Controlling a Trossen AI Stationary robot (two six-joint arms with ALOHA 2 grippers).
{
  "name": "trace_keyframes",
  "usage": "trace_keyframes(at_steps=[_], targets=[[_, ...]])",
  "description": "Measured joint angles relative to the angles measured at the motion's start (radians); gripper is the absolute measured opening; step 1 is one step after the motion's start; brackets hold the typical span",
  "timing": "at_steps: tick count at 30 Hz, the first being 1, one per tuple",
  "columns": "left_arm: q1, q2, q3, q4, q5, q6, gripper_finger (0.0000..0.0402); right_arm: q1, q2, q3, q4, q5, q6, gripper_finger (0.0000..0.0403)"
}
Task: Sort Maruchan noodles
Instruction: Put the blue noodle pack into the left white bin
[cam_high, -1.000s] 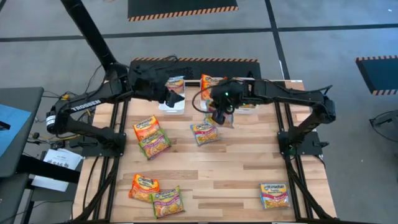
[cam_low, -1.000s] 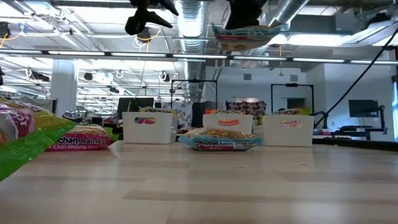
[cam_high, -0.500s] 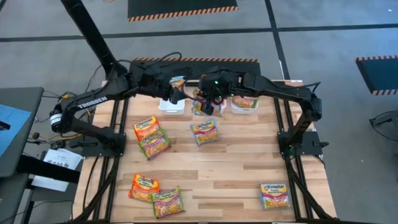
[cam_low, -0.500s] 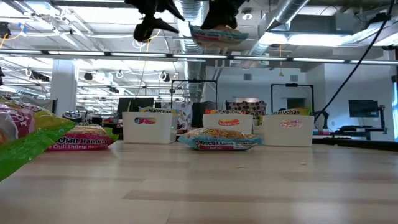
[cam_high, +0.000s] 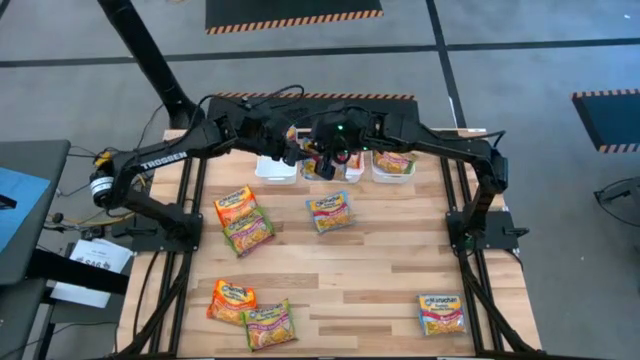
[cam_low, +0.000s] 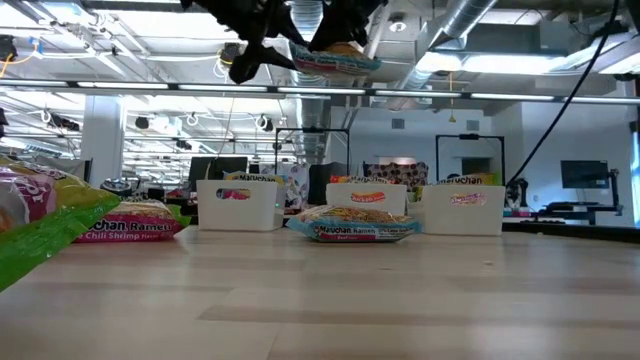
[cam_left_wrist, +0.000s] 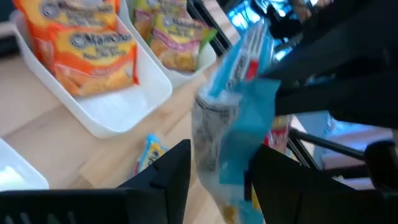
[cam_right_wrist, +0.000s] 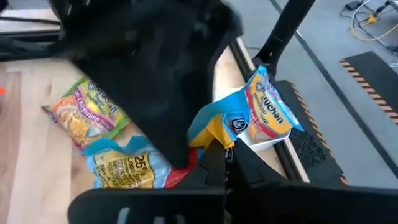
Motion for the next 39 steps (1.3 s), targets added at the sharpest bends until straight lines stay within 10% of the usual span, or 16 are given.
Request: trace_keyframes(at_steps=[16,25,39], targets=[[0.000,0.052,0.000,0.044,0.095,0.054,0.0104,-0.005,-0.004,0.000,-0.011,-0.004,0.016,0.0017],[-0.001,0.052,0.000,0.041,0.105,0.099,0.0019,-0.006,-0.005,0.000,-0.017,-0.003,-0.007,0.0102],[0.028,0.051,-0.001,-0.081,0.072,0.224,0.0006,-0.046,-0.020,0.118,-0.206,0.003,-0.027,0.0202]])
